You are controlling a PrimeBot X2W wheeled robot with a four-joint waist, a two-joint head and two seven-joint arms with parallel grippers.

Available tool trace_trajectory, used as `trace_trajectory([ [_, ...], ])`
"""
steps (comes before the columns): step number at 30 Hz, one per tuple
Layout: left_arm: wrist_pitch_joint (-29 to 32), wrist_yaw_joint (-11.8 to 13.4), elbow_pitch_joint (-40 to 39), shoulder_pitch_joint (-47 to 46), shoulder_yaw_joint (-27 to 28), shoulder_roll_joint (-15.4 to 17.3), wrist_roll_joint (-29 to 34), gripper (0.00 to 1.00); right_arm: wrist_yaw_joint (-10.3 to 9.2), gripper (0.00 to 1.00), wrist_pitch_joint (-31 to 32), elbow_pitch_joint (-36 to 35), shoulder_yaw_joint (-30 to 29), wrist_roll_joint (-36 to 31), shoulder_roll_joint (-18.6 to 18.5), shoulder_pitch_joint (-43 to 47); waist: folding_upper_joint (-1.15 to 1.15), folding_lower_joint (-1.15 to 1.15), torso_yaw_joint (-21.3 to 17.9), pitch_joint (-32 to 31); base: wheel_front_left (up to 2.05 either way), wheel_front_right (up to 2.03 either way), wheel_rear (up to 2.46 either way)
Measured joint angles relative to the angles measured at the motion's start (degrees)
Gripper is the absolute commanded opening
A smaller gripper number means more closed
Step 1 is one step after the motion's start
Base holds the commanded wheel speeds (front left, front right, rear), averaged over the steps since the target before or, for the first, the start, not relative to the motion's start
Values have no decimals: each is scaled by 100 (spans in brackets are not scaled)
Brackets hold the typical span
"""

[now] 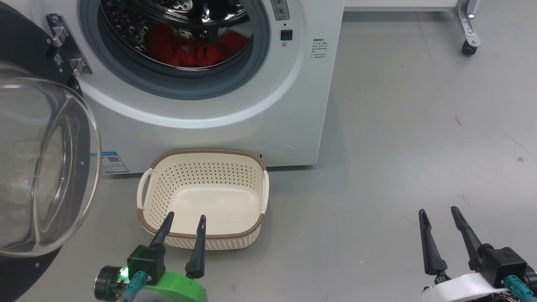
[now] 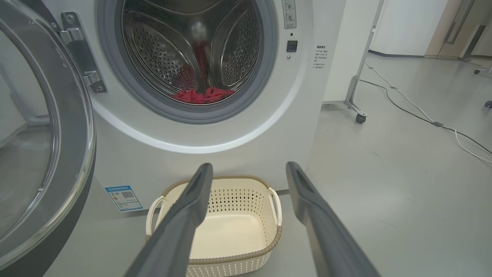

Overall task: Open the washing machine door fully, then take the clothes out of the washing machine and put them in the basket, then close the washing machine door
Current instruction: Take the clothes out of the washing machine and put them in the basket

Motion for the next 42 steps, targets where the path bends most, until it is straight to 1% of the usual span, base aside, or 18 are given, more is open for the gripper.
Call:
trace_trajectory([
  [4,0,7,23,-12,-3,0,0,100,-41,100,0,-15,15,29,2,15,0,0,-18,-15,0,0,0],
  [11,0,9,67,-26,-38,1,-11,100,-51,100,0,-33,35,76,2,19,0,0,-34,-40,0,0,0],
  [16,0,52,123,-32,-82,1,-29,100,-93,100,0,-36,41,99,4,29,0,0,-25,-62,0,0,0],
  [25,0,69,190,-32,-94,4,-88,100,-103,100,0,-36,107,140,18,47,0,0,-26,-146,12,-12,0],
  [27,0,77,204,-32,-97,5,-87,100,-142,100,0,-36,114,157,18,56,0,0,-28,-170,34,-34,0],
  [42,0,112,230,-35,-131,5,-86,100,-193,100,0,-36,185,221,19,148,0,0,-18,-200,68,-68,0],
])
